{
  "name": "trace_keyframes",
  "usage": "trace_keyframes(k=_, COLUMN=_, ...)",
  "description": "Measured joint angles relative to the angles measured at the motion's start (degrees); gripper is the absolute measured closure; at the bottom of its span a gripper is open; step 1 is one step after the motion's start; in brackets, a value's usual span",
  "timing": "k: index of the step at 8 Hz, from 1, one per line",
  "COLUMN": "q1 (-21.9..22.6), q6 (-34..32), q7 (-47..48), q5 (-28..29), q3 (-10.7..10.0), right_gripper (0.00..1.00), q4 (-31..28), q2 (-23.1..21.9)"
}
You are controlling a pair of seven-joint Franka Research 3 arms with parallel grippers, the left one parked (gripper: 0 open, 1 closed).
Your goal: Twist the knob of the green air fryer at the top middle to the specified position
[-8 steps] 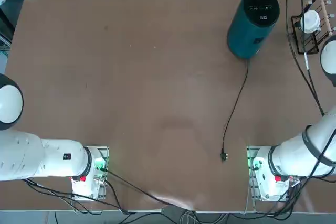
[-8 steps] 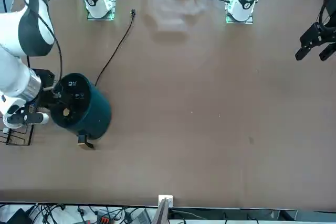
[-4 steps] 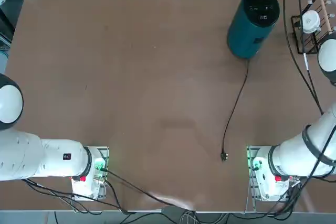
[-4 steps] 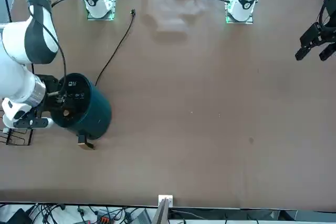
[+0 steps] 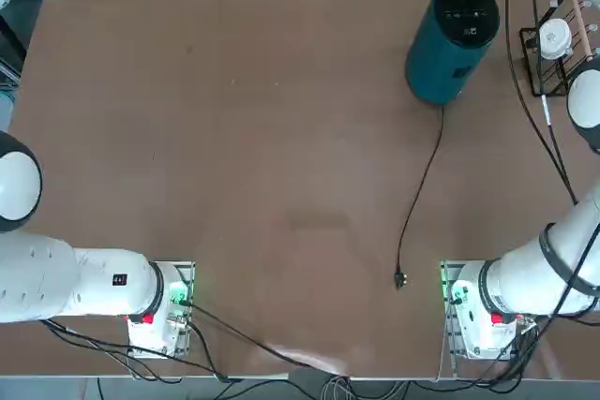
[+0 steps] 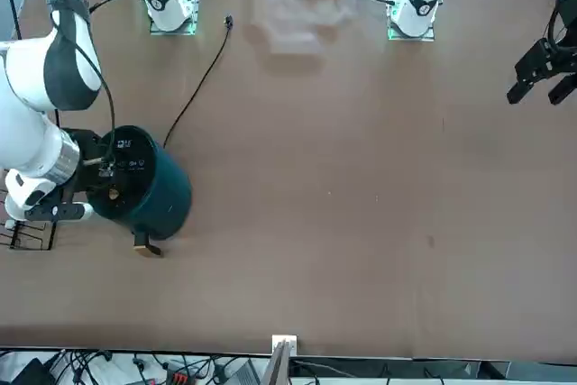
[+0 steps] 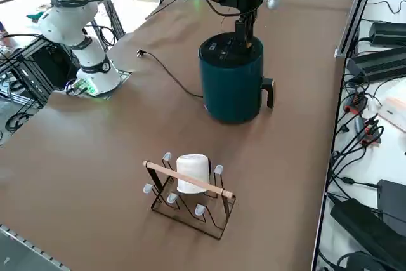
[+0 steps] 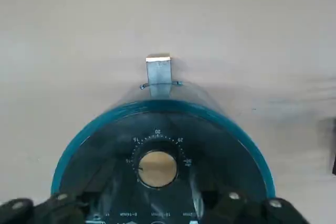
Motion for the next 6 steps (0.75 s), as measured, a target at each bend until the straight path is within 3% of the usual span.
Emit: trace_keyframes(k=6, q1=0.5, q6=0.0, q7=0.0, q5=-0.2, q3=0.0, right_gripper=0.22, q4=0.0, q2=0.5)
